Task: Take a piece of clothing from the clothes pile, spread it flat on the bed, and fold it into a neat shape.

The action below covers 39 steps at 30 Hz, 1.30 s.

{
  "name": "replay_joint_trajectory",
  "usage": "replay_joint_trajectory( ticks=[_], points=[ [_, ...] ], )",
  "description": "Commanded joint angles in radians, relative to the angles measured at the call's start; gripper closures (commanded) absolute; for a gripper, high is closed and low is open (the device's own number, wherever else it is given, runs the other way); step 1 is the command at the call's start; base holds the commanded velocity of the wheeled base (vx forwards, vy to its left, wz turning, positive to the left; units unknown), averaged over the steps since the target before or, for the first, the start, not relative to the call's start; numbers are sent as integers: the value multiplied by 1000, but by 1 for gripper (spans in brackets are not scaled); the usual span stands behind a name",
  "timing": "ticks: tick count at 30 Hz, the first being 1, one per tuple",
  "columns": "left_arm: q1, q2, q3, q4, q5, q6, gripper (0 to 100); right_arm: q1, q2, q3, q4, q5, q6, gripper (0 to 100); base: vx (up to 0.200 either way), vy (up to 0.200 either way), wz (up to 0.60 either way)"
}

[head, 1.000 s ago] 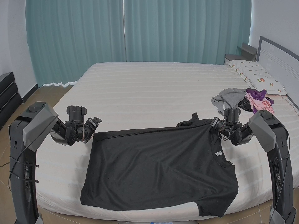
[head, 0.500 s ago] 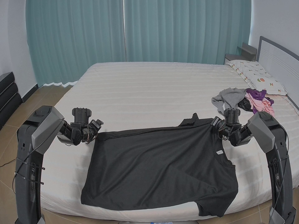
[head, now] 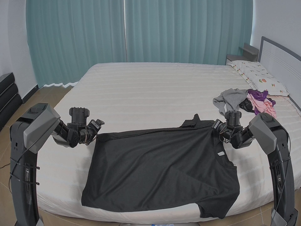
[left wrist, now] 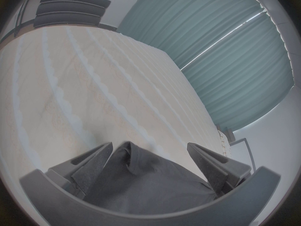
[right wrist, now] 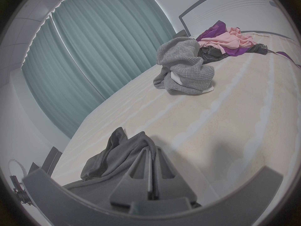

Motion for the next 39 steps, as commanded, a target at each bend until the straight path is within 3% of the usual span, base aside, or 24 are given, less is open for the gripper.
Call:
replay_joint_trajectory(
  ticks=[1, 20, 26, 30, 35, 37, 38, 39],
  points=[
    [-10, -47, 50, -15, -32, -5, 0, 5, -1, 6, 3, 0, 0, 0, 0, 0, 0],
    [-78, -28, 59, -2, -89, -1, 0, 13, -19, 44, -8, 3, 1, 0, 0, 0, 0],
    [-78, 59, -87, 101, -104, 5, 0, 10, -45, 87, -10, 4, 1, 0, 0, 0, 0],
    [-78, 83, -226, 247, -96, 13, 0, 5, -45, 87, -10, 4, 1, 0, 0, 0, 0],
    [-70, 156, -338, 231, -11, 8, 0, 5, -45, 84, -10, 6, 1, 0, 0, 0, 0],
    [-70, 156, -338, 231, -11, 8, 0, 5, -45, 84, -10, 6, 1, 0, 0, 0, 0],
    [-49, 200, -412, 196, 43, -12, 0, 5, -45, 80, -10, 6, 3, 0, 0, 0, 0],
    [-43, 203, -419, 178, 45, -24, 0, 5, -45, 80, -10, 6, 3, 0, 0, 0, 0]
  ],
)
